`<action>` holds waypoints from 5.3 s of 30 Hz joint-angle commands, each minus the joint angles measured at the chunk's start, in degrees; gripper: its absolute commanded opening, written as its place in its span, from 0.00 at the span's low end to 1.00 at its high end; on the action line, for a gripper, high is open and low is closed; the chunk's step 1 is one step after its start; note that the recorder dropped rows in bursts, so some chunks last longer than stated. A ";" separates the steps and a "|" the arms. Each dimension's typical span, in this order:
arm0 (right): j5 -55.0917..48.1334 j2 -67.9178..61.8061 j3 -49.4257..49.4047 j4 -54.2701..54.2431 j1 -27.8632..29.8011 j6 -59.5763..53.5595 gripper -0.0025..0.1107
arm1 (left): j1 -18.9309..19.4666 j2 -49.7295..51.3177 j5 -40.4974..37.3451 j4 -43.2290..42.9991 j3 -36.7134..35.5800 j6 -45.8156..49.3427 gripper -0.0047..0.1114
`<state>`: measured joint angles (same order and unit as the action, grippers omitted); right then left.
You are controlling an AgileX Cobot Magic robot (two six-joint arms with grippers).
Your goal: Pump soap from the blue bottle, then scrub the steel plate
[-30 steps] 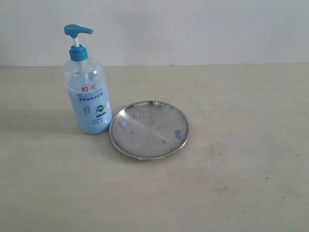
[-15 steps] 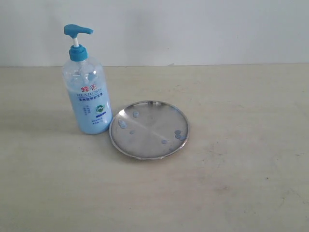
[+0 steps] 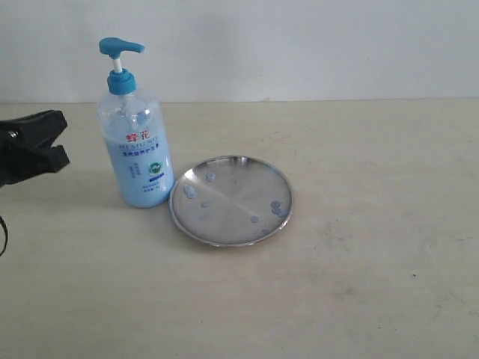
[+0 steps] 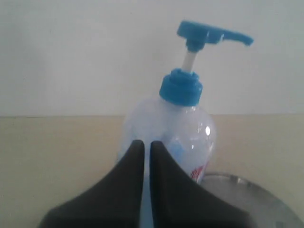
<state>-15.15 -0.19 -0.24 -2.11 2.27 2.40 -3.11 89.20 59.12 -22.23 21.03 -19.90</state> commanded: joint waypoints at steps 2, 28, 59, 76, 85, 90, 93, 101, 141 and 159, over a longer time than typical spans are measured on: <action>0.31 0.19 0.24 0.01 -0.08 0.12 0.02 | -0.26 10.06 9.64 -3.01 -0.27 5.42 0.08; 0.31 0.19 0.24 0.01 -0.08 0.12 0.02 | -0.26 28.04 10.84 -17.07 19.40 8.23 0.99; 0.53 0.19 0.24 0.01 -0.08 0.12 0.02 | -0.26 37.19 10.84 -17.27 30.99 10.19 0.99; 20.95 0.19 0.24 -3.90 -0.08 9.25 0.02 | -0.26 37.19 9.82 -15.31 30.99 7.25 0.18; 19.88 0.19 0.24 -6.04 -0.08 16.98 0.02 | -0.26 36.97 9.47 -17.16 30.99 13.22 0.08; 27.55 -11.17 0.24 -5.93 -0.08 15.68 0.02 | -0.26 33.72 5.25 -20.38 30.99 16.55 0.08; 42.54 -24.89 0.39 -2.83 -0.08 15.68 0.02 | -0.26 31.45 2.59 -20.38 30.99 16.55 0.08; 54.41 -66.45 28.29 47.99 -0.08 45.91 0.02 | -0.26 27.96 -6.72 -27.23 30.99 16.66 0.08; 45.36 -110.29 80.92 81.48 -24.04 69.56 0.02 | -3.00 27.86 -6.70 -25.11 30.99 21.69 0.08; 38.79 -115.39 80.92 90.55 -26.79 75.58 0.02 | -3.00 27.86 -5.14 -25.11 30.99 21.69 0.08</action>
<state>28.00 -112.39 82.87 80.58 -23.35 80.88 -5.65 117.53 52.07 -46.62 51.88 2.63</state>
